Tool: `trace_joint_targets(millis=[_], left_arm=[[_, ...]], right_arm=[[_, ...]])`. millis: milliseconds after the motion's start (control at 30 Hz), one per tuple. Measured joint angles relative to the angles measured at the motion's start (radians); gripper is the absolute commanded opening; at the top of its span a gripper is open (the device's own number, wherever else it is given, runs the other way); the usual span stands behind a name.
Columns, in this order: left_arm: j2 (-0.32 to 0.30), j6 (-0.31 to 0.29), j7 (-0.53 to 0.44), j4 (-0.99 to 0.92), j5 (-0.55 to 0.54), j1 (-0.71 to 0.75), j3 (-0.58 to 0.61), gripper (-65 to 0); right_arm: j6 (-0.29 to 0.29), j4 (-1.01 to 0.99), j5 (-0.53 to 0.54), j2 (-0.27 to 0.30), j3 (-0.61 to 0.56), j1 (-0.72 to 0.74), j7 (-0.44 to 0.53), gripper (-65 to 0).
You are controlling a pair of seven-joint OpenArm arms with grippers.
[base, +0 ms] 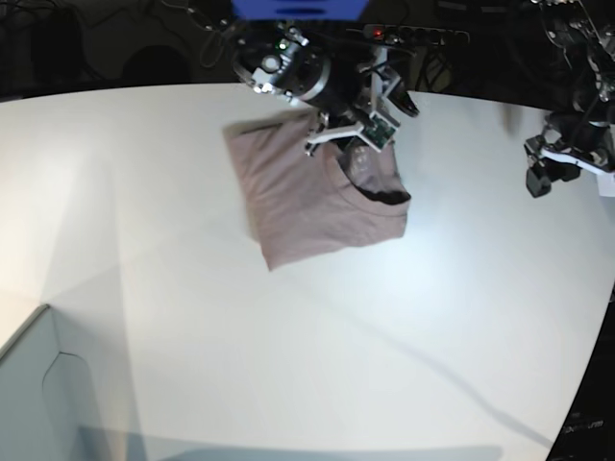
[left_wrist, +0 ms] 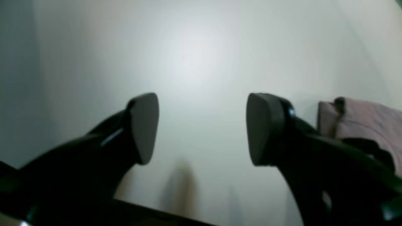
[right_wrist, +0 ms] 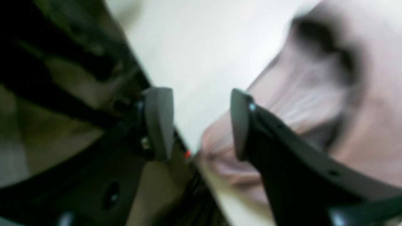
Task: Layout the t-shirt on the table in an organized manner, then fold the t-shirt properly
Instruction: 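Drag the folded shirt with both grippers to square it on the table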
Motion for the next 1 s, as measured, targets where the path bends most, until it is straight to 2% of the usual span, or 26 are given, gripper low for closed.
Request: trace_joint_targets(millis=[200,367,500,633,733,1000], left_arm=[[0.065,0.0,-0.003,-0.001,0.0,0.002,0.152,-1.6],[0.116,0.0,-0.003,-0.007,0.0,0.002,0.304,-0.5],[0.148,0.0,-0.006,-0.008,-0.003,0.003,0.366,-0.5],[0.161,0.0,-0.019,-0.073,-0.003,-0.01,0.422,-0.7],[0.167,-0.001,-0.018,-0.122,-0.008,-0.02,0.444,-4.9],[0.164,0.0,-0.021,-0.162,-0.005,-0.034,0.451,-33.2]], right_arm=[[0.0,0.104,0.0,0.075,0.1,-0.009,-0.006,-30.1],[0.0,0.117,0.0,0.077,0.221,-0.014,-0.009,-30.0],[0.0,0.117,0.0,0.078,0.293,-0.031,-0.006,-30.0],[0.0,0.117,0.0,0.079,0.306,-0.034,-0.009,-30.0],[0.0,0.117,0.0,0.078,0.308,-0.033,-0.01,-30.0],[0.0,0.117,0.0,0.079,0.308,-0.033,-0.01,-30.1]])
